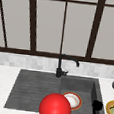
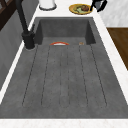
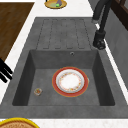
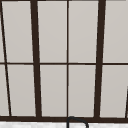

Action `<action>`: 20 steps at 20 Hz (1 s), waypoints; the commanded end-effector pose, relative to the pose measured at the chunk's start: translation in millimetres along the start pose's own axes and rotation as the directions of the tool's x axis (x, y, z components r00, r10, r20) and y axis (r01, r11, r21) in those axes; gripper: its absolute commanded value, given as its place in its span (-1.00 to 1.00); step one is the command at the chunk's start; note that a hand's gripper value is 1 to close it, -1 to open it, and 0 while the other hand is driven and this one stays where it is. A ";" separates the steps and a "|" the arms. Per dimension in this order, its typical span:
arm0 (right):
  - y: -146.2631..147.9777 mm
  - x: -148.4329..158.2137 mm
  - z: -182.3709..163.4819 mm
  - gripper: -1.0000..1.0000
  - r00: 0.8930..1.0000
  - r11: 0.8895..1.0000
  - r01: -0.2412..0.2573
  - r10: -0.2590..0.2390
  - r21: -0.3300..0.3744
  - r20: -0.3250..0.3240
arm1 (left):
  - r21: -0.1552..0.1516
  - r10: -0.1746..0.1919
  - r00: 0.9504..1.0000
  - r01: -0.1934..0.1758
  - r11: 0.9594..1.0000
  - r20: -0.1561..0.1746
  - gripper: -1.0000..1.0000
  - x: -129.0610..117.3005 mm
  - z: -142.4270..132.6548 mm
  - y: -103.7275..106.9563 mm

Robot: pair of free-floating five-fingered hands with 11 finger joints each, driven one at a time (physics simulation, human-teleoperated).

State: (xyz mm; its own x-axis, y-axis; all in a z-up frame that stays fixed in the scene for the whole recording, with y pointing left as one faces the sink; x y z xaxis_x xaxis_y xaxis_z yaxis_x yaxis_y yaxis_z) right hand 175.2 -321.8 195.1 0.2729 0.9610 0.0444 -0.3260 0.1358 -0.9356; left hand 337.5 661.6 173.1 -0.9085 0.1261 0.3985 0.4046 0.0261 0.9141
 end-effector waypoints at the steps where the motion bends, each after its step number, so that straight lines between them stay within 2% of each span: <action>1: 0.0 0.0 0.0 0.00 1.000 1.000 0.000 0.000 0.000 0.000 | -0.081 0.029 0.999 -0.032 0.996 -0.039 -1.00 -28.9 3.8 -5.7; 5: 0.0 0.0 0.0 0.00 1.000 1.000 0.000 0.000 0.000 0.000 | -0.070 0.031 0.999 -0.033 0.997 -0.036 -1.00 -61.2 12.3 -18.9; 7: 0.0 0.0 0.0 0.00 1.000 1.000 0.000 0.000 0.000 0.000 | -0.058 0.006 1.000 -0.008 0.998 -0.028 -1.00 -66.9 28.7 -33.5; 11: 0.0 0.0 0.0 0.00 1.000 1.000 0.000 0.000 0.000 0.000 | -0.071 0.008 0.998 -0.012 0.997 -0.054 -1.00 -71.4 47.5 -45.4; 13: 0.0 0.0 0.0 0.00 1.000 1.000 0.000 0.000 0.000 0.000 | -0.011 0.016 0.998 -0.017 1.000 -0.061 -1.00 -72.1 52.7 -42.1; 15: 0.0 0.0 0.0 0.00 1.000 1.000 0.000 0.000 0.000 0.000 | 0.042 0.037 0.998 -0.035 0.999 -0.043 -1.00 -78.6 47.6 -35.9; 17: 0.0 0.0 0.0 0.00 1.000 1.000 0.000 0.000 0.000 0.000 | 0.067 0.070 0.997 -0.068 0.995 -0.021 -1.00 -87.8 41.8 -34.0; 18: 0.0 0.0 0.0 0.00 1.000 1.000 0.000 0.000 0.000 0.000 | 0.083 0.072 0.997 -0.071 0.994 -0.013 -1.00 -85.3 41.3 -33.0; 20: 0.0 0.0 0.0 0.00 1.000 1.000 0.000 0.000 0.000 0.000 | 0.091 0.097 0.995 -0.096 0.991 -0.009 -1.00 -84.2 51.4 -36.9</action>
State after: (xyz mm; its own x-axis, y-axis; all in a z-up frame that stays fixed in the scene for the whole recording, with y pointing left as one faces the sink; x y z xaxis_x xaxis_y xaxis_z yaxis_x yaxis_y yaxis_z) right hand 175.2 -321.8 195.1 0.2729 0.9610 0.0444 -0.3260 0.1358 -0.9356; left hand 402.3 691.3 112.2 -0.8674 0.1251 0.4817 0.4941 0.1004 0.8636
